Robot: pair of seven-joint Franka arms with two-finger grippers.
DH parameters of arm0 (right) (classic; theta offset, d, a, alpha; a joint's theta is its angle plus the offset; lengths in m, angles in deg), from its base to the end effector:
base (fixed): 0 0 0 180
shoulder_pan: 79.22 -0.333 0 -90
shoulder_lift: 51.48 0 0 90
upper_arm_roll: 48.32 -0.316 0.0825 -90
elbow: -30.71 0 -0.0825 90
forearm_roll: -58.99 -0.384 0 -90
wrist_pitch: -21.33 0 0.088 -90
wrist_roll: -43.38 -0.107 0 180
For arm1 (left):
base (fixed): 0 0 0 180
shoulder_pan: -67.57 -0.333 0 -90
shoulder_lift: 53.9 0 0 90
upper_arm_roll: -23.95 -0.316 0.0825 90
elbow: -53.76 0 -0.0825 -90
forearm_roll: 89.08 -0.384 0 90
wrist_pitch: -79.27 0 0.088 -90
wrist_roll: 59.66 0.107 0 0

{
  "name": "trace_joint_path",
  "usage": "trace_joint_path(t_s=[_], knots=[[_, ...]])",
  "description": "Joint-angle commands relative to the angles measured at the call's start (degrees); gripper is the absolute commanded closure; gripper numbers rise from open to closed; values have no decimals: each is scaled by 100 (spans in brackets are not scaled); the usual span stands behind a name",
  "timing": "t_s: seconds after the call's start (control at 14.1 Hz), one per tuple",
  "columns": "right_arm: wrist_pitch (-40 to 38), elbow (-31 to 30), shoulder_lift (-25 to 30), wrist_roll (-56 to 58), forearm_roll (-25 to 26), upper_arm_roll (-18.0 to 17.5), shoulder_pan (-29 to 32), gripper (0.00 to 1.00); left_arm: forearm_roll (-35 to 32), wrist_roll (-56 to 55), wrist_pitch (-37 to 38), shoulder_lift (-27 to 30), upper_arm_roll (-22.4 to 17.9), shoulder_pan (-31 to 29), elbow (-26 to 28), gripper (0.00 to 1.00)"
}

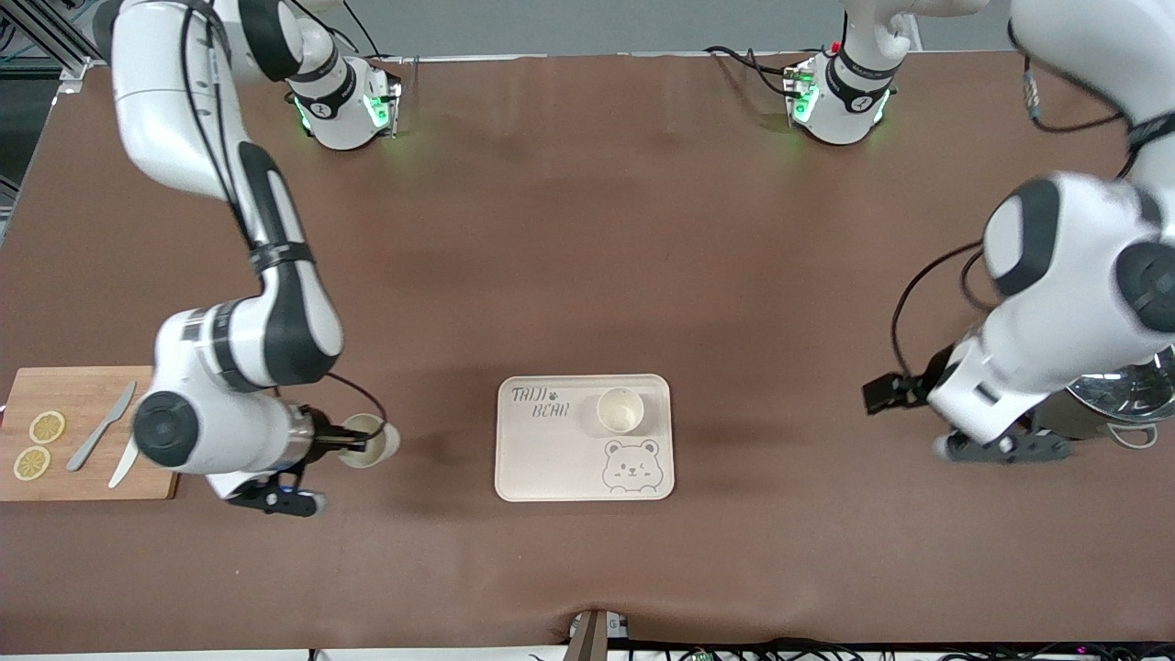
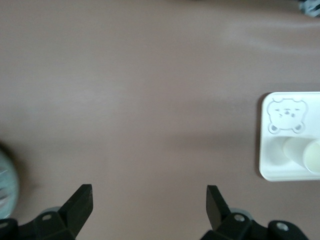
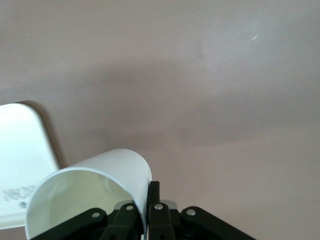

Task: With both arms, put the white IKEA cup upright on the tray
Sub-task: 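Carry the white cup with the right gripper over the tray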

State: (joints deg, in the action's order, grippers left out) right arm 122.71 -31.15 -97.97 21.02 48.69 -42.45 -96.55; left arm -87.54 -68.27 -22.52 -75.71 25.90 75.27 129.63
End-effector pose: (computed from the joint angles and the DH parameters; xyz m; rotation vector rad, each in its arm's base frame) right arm 0.7275 0.1879 0.3334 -3.0579 0.3204 0.2183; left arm 0.6716 -0.1124 0.5259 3.0900 -0.0166 0.1002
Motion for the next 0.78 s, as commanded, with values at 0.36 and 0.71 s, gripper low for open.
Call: trace_joint_path(t_s=[0.36, 0.71], knots=[[794, 96, -36, -1964, -42, 28, -1096, 100, 13, 1221, 986, 977, -283, -234, 306, 0], [1551, 34, -308, -2220, -33, 28, -1343, 100, 13, 1054, 986, 942, -371, 12, 323, 0]])
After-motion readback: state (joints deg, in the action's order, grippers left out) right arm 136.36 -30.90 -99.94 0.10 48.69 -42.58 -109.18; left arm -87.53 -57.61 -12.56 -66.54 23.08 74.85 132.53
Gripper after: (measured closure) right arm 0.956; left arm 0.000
